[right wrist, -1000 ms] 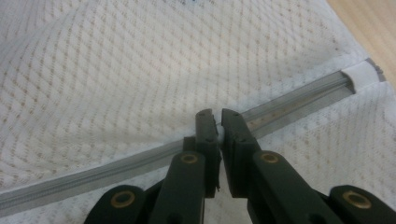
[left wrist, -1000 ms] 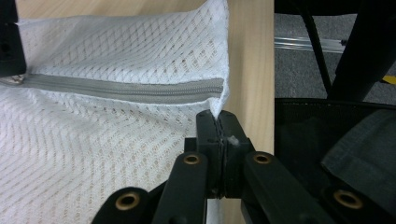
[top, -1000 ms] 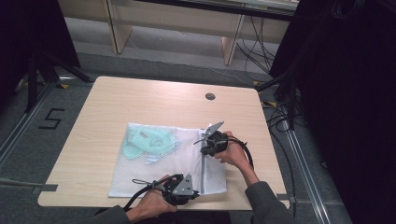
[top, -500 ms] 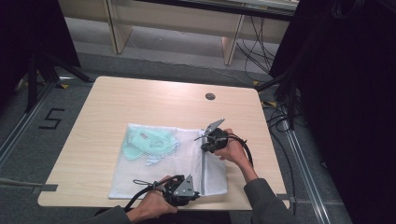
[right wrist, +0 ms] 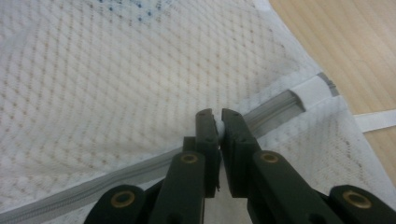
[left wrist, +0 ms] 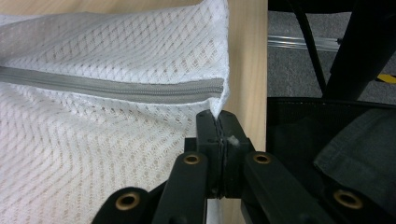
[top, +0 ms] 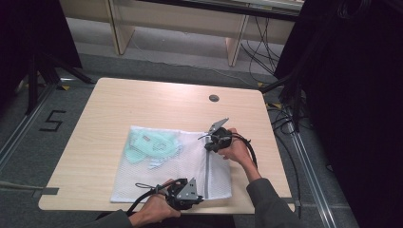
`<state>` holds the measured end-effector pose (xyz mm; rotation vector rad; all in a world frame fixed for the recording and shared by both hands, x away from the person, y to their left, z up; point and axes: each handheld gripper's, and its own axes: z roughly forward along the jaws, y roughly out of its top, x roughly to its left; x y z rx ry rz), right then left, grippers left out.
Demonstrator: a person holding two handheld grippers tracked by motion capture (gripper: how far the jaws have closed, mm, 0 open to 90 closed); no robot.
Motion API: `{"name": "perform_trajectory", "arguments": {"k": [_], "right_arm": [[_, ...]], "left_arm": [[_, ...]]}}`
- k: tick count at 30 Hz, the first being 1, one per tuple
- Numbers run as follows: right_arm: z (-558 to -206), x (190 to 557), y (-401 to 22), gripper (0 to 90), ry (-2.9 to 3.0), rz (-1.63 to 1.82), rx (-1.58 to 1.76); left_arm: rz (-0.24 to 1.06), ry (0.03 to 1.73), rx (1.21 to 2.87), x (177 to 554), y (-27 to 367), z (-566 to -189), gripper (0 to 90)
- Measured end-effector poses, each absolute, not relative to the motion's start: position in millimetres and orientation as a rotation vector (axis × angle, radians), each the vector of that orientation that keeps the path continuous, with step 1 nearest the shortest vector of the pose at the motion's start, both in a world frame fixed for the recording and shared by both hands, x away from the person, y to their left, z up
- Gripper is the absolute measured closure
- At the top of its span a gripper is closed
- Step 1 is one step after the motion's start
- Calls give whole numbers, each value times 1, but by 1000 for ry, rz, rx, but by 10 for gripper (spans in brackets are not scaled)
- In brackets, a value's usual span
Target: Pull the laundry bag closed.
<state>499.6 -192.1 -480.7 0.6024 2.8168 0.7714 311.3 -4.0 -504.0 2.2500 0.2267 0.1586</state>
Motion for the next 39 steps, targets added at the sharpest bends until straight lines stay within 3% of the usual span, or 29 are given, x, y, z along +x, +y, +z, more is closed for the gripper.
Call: {"name": "perform_trajectory", "arguments": {"k": [39], "right_arm": [[-482, 533, -199, 864, 2751, 793, 682]], "left_arm": [[133, 247, 2226, 308, -5, -503, 889]]}}
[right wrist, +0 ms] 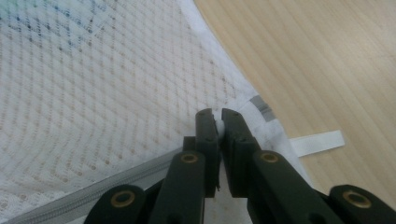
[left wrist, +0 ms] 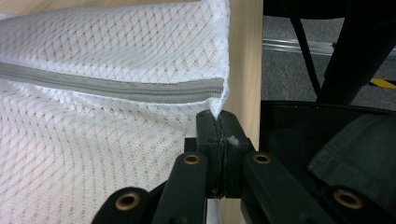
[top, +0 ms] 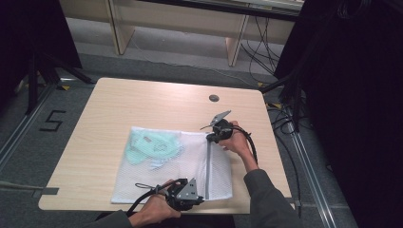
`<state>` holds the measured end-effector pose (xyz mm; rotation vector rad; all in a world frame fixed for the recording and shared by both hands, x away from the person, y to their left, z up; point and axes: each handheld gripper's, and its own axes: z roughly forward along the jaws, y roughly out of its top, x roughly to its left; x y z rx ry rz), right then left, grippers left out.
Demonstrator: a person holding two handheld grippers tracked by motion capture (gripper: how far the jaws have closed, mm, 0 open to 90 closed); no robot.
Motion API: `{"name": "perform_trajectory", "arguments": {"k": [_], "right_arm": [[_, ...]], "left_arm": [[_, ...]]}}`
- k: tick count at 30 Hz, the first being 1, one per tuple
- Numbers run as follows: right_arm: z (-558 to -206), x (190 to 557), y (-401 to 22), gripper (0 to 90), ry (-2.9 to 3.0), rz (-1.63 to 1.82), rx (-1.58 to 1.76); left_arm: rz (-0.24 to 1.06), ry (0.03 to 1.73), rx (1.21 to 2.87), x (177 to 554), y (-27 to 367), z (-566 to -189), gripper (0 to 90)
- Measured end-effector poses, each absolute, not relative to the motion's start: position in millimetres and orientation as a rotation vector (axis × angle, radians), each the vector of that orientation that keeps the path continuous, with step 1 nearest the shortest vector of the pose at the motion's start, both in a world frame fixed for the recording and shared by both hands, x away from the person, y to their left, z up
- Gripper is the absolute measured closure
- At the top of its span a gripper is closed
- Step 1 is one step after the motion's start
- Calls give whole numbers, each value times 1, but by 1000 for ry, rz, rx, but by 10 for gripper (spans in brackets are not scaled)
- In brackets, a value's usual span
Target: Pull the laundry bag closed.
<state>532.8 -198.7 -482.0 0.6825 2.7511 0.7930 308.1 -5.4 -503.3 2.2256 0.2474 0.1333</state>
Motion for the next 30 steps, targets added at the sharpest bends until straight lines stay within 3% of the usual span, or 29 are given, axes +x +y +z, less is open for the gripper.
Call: {"name": "perform_trajectory", "arguments": {"k": [30], "right_arm": [[-482, 537, -197, 863, 2690, 821, 714]], "left_arm": [[105, 277, 2222, 314, -4, -506, 887]]}}
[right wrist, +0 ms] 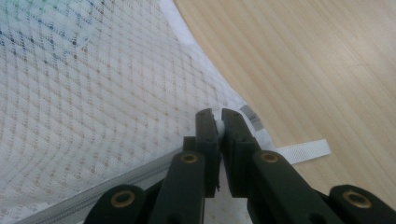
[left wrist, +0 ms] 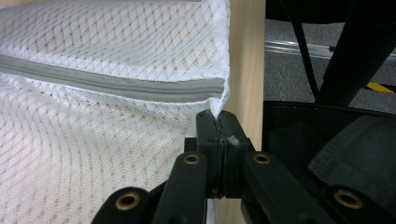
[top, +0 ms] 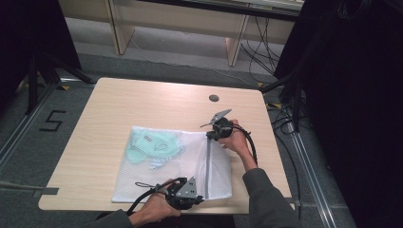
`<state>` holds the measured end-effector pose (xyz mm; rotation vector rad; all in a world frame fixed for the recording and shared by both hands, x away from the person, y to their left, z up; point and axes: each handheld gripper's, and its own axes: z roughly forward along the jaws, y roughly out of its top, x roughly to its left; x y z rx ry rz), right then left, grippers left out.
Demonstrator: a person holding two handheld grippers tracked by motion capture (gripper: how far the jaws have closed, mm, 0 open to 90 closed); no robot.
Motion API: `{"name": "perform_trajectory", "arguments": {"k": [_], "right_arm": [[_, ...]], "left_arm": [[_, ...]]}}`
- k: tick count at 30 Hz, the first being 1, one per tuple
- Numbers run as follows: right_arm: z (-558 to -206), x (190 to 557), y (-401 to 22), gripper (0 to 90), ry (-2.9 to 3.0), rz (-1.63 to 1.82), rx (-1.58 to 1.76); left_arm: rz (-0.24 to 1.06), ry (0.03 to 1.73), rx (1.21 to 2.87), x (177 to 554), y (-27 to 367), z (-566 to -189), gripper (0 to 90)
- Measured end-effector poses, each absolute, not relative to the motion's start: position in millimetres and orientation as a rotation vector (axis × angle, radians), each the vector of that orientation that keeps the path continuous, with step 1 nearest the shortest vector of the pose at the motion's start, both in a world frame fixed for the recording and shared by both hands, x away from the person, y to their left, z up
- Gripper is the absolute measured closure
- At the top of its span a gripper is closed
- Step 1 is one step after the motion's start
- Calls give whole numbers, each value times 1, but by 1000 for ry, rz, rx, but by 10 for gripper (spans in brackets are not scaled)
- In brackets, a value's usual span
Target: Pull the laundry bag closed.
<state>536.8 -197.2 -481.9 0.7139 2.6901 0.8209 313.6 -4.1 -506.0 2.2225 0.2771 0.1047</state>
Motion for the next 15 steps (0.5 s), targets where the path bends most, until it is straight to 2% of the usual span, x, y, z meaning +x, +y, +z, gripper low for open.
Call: {"name": "perform_trajectory", "arguments": {"k": [10, 15], "right_arm": [[-485, 540, -195, 851, 2663, 805, 706], [-485, 539, -192, 810, 2647, 773, 737]], "left_arm": [[126, 279, 2245, 317, -6, -509, 882], [130, 293, 2246, 319, -6, -509, 852]]}}
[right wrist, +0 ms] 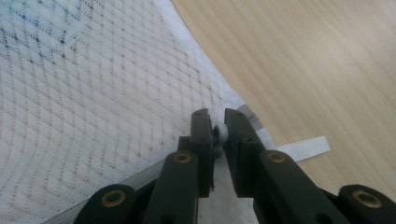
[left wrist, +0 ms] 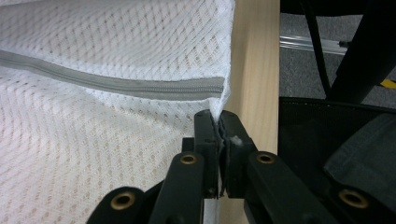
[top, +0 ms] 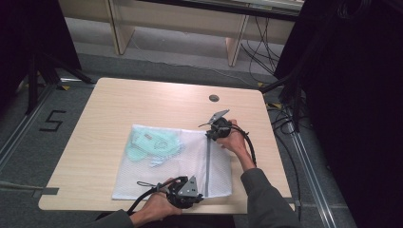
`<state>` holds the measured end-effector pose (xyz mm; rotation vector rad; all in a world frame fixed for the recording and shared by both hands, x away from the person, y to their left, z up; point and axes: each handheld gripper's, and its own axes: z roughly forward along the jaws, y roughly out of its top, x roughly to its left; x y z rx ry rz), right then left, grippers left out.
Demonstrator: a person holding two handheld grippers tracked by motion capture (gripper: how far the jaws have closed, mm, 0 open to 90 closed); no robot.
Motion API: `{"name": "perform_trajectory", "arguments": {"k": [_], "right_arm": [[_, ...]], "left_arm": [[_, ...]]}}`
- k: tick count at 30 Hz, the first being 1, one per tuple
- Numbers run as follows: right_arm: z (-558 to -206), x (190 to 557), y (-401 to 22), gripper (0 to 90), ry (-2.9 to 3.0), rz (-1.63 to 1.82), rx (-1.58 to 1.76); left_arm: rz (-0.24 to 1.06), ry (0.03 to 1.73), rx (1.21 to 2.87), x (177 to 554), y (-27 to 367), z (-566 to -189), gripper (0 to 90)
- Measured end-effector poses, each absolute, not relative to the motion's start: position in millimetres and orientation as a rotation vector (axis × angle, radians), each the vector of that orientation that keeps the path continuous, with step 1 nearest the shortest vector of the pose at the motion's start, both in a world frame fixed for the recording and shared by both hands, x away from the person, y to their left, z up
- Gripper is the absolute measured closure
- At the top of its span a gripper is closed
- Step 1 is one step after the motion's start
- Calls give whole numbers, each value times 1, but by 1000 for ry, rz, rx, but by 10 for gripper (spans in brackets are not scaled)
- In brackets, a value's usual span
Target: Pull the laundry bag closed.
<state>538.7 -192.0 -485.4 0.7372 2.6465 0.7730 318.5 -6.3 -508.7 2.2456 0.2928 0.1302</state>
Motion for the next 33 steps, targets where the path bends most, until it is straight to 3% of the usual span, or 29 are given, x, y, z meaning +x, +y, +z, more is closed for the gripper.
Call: {"name": "perform_trajectory", "arguments": {"k": [15, 19, 33], "right_arm": [[-469, 528, -191, 551, 2578, 818, 830], [-462, 523, -192, 486, 2558, 845, 850], [-455, 500, -192, 473, 2599, 900, 831]], "left_arm": [[79, 453, 2168, 326, 3, -500, 474], [86, 477, 2154, 328, 9, -496, 425], [141, 593, 2141, 339, 40, -482, 359]]}}
